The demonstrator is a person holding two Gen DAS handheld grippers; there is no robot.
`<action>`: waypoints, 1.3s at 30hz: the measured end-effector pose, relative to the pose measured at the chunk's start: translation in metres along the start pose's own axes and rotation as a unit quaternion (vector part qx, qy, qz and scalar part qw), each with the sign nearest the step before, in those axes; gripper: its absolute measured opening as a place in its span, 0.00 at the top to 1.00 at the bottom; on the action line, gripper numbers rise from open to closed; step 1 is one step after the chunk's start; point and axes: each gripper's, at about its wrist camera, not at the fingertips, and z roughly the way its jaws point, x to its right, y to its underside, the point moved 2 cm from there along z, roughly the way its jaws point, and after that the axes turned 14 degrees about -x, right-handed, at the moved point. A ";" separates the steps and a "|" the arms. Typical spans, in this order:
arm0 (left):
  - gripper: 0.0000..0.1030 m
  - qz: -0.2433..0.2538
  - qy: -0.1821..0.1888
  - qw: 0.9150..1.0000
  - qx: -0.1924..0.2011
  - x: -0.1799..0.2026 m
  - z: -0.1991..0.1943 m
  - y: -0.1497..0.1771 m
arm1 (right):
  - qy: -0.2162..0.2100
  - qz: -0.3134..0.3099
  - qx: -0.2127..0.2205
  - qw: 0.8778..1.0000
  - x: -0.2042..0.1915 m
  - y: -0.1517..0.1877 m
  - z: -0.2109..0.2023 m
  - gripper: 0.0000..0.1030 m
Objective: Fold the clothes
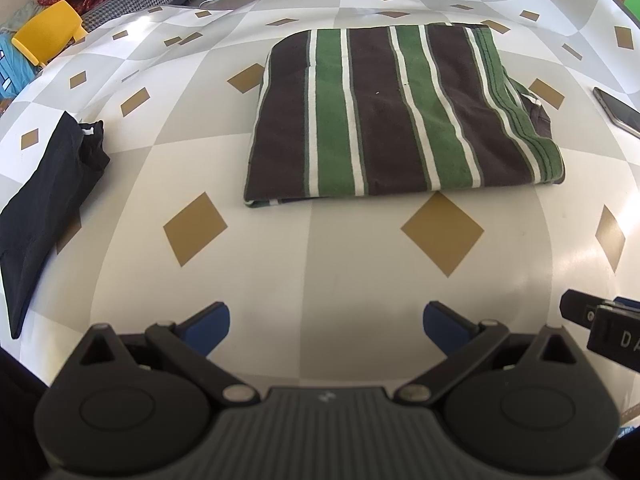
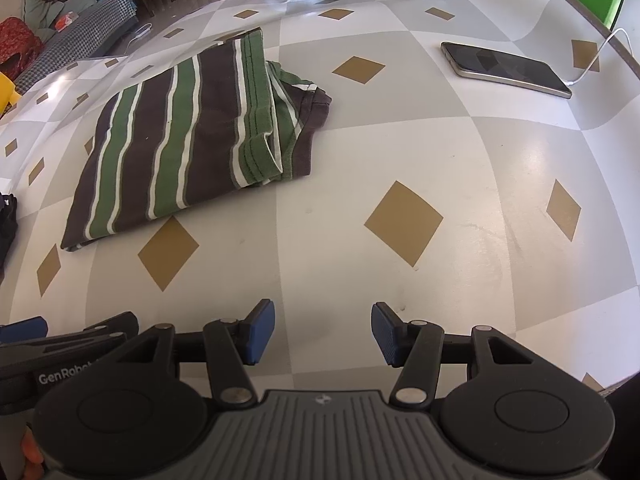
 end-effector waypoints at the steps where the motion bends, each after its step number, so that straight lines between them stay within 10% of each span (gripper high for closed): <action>1: 0.00 -0.001 0.001 1.000 -0.001 0.000 0.000 0.000 | 0.000 0.000 0.000 1.000 0.000 0.000 0.000 0.49; 39: 0.00 -0.013 -0.010 1.000 0.002 -0.004 0.003 -0.002 | -0.011 0.001 0.008 1.000 -0.002 0.000 -0.003 0.49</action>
